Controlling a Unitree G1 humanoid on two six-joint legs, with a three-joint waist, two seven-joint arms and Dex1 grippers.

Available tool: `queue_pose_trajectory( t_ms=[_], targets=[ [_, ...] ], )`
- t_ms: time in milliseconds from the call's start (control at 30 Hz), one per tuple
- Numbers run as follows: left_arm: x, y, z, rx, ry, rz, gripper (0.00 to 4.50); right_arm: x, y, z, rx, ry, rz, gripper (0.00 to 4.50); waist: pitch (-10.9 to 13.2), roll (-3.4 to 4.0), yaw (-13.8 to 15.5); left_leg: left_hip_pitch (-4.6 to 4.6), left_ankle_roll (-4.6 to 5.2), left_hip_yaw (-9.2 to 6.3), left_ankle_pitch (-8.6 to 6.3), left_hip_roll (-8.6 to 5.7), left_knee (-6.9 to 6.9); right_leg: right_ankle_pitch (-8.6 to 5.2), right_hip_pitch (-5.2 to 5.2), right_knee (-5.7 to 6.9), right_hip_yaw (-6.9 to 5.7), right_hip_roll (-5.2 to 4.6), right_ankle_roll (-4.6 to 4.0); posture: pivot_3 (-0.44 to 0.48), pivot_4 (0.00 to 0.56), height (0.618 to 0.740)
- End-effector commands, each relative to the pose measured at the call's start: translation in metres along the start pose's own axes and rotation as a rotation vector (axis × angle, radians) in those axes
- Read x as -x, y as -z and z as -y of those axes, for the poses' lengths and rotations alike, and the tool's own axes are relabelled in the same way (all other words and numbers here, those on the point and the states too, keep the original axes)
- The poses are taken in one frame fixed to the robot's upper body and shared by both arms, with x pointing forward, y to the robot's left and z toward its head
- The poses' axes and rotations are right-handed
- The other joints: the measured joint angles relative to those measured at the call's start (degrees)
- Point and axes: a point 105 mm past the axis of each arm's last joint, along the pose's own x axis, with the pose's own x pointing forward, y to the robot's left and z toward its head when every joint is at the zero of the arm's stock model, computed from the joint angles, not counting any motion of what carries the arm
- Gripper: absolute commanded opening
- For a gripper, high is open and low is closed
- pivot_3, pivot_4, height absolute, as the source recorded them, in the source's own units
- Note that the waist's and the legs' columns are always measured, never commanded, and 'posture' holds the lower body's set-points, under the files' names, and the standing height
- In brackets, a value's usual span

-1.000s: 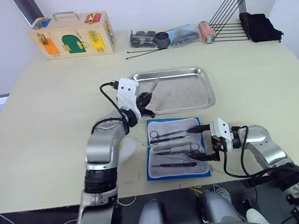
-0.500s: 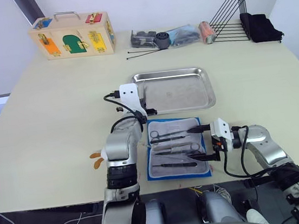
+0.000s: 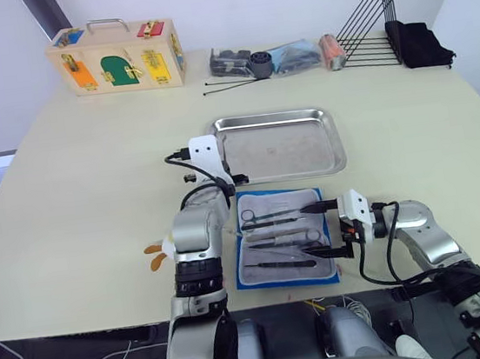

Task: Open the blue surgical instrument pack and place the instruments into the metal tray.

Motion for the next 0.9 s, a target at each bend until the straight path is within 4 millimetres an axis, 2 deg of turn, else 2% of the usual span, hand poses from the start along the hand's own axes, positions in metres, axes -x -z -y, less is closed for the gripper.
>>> queue_pose_trajectory(
  t_ms=[33, 67, 100, 167, 367, 600, 733, 900],
  targets=[
    [0.001, -0.011, 0.000, 0.002, -0.012, 0.040, 0.90, 0.000, 0.044, -0.020, -0.126, -0.029, -0.144, 4.50, 0.00, 0.00, 0.00, 0.00, 0.00, 0.00, 0.00, 0.00, 0.00, 0.00, 0.00, 0.00, 0.00, 0.00, 0.00, 0.000, 0.150, 0.740],
    [0.001, -0.012, -0.001, 0.001, -0.015, 0.041, 1.09, 0.000, 0.044, -0.020, -0.126, -0.029, -0.143, 4.50, 0.00, 0.00, -0.01, 0.00, 0.00, 0.00, 0.00, 0.00, 0.00, 0.00, 0.00, 0.00, 0.00, 0.00, 0.00, 0.000, 0.150, 0.740],
    [0.001, -0.012, -0.001, -0.002, -0.018, 0.043, 1.70, 0.000, 0.044, -0.020, -0.126, -0.029, -0.143, 4.50, 0.00, 0.00, -0.02, 0.00, 0.00, 0.00, 0.00, 0.00, 0.00, 0.00, 0.00, 0.00, 0.00, 0.00, 0.00, 0.000, 0.150, 0.740],
    [0.001, -0.014, -0.002, -0.011, -0.025, 0.051, 2.38, 0.000, 0.044, -0.020, -0.127, -0.029, -0.142, 4.50, 0.00, 0.00, -0.10, 0.02, 0.00, 0.01, 0.00, 0.00, -0.01, 0.00, 0.00, 0.00, 0.01, 0.00, 0.00, 0.000, 0.150, 0.740],
    [0.000, -0.019, 0.000, -0.014, -0.005, 0.075, 2.38, -0.001, 0.044, -0.020, -0.127, -0.028, -0.141, 4.50, 0.00, 0.00, -0.11, 0.02, 0.00, 0.02, 0.00, 0.00, -0.03, 0.00, 0.00, -0.01, 0.02, 0.00, 0.00, 0.000, 0.150, 0.740],
    [0.004, -0.039, 0.013, -0.033, 0.112, 0.170, 2.38, -0.002, 0.043, -0.020, -0.129, -0.025, -0.137, 4.50, 0.00, 0.00, -0.10, 0.02, -0.01, 0.01, 0.00, 0.00, -0.03, 0.00, 0.00, -0.01, 0.00, 0.00, 0.00, 0.000, 0.150, 0.740],
    [0.019, -0.040, 0.038, -0.006, 0.393, 0.199, 2.38, -0.003, 0.043, -0.021, -0.132, -0.024, -0.133, 4.50, 0.00, 0.00, -0.17, 0.02, -0.01, 0.02, 0.00, 0.00, -0.04, 0.00, 0.00, -0.01, 0.00, 0.00, -0.01, 0.000, 0.150, 0.740],
    [0.041, -0.039, 0.041, -0.096, 0.626, 0.256, 2.38, -0.004, 0.043, -0.022, -0.136, -0.023, -0.129, 4.50, 0.00, 0.01, -0.43, 0.05, -0.02, 0.04, 0.00, 0.01, -0.06, -0.01, 0.00, -0.01, 0.03, 0.00, -0.01, 0.000, 0.150, 0.740]
  ],
)
